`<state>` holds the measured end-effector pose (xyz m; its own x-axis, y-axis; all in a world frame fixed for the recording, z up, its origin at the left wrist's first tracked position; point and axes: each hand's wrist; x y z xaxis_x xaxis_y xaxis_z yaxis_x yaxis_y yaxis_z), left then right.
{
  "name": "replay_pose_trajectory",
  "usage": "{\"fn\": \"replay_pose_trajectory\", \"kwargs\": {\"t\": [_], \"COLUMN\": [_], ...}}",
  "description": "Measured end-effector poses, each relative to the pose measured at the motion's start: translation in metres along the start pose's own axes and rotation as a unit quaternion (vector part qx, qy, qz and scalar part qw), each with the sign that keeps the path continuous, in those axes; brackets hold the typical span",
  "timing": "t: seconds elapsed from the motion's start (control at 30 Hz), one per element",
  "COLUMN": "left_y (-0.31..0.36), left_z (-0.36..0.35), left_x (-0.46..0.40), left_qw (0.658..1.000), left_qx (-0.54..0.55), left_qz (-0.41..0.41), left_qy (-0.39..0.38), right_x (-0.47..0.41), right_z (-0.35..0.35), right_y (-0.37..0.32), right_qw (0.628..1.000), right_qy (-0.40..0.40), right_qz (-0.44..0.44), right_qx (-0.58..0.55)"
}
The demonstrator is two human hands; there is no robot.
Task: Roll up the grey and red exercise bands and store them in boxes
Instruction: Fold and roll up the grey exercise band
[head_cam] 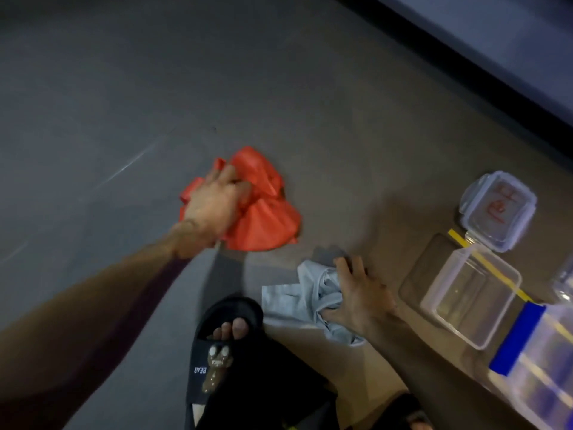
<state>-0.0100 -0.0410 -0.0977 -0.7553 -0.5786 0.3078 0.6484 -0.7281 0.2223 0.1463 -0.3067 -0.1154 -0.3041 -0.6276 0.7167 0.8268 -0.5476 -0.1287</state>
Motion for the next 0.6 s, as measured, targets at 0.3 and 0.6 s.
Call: {"fn": "replay_pose_trajectory", "kwargs": {"t": [0.3, 0.6], "left_y": [-0.058, 0.044], "left_z": [0.026, 0.026], "left_x": [0.041, 0.074], "left_qw": [0.973, 0.919], "left_qx": [-0.097, 0.269], "left_qz": [0.201, -0.114], "left_qy": [0.05, -0.264], "right_x": [0.002, 0.048], "right_z": [0.006, 0.135], "right_y": [0.003, -0.014], "right_qw": [0.971, 0.732], "right_qy": [-0.034, -0.059], "right_qz": [0.063, 0.191], "right_qx": [-0.226, -0.651]}}
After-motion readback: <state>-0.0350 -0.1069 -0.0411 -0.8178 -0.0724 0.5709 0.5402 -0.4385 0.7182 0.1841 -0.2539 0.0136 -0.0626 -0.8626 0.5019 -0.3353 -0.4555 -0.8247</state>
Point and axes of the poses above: each hand's wrist, its own x-axis away from the middle knuckle, its own z-axis out of the back of the hand, y = z × x, and after that the axes turned 8 degrees about -y, right-handed
